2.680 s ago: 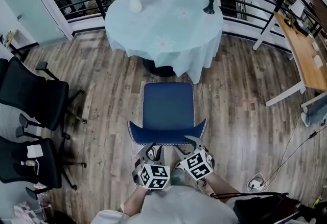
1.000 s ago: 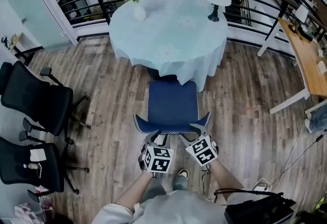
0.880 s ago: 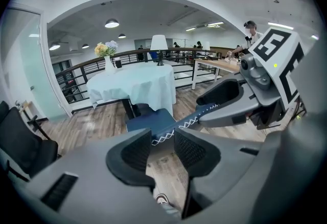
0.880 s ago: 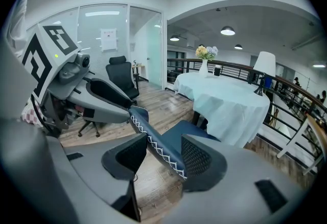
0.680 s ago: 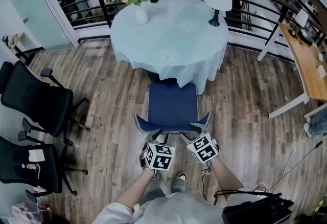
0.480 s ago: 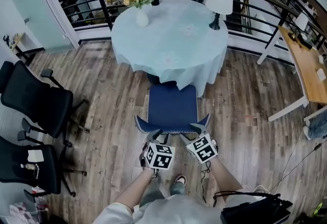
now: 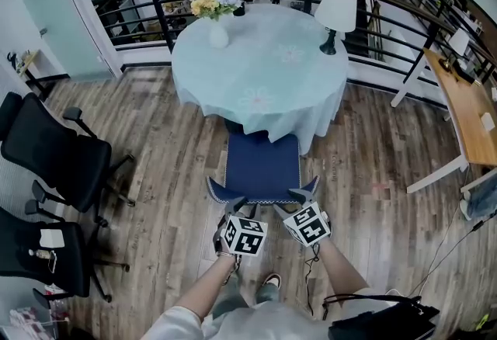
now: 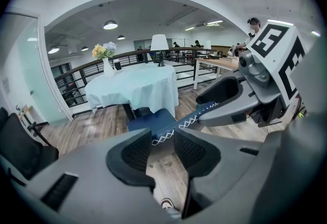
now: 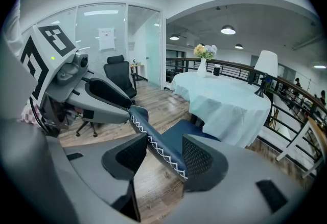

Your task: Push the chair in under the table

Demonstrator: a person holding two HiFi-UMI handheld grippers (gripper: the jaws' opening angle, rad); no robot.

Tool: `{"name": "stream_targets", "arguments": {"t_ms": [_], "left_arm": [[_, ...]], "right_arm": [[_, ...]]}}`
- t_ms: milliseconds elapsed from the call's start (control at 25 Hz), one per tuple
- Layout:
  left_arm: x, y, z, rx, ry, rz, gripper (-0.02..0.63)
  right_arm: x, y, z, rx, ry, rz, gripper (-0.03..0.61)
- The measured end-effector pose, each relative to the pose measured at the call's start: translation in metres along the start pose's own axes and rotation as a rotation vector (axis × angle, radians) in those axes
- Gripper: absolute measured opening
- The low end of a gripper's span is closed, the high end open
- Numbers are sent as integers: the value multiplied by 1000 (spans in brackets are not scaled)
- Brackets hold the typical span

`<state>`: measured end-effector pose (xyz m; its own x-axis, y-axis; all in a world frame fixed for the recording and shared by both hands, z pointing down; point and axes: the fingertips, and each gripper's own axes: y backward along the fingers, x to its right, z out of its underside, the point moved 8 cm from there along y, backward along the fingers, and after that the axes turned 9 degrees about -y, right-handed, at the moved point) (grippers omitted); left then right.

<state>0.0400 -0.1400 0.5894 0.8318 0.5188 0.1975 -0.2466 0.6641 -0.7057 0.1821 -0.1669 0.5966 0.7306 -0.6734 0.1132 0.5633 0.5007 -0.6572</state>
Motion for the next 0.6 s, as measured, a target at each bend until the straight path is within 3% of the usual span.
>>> {"name": "stream_targets", "arguments": {"t_ms": [600], "left_arm": [[-17, -22, -21, -4, 1, -8, 138]], "right_arm": [[26, -15, -19, 6, 7, -12, 206]]}}
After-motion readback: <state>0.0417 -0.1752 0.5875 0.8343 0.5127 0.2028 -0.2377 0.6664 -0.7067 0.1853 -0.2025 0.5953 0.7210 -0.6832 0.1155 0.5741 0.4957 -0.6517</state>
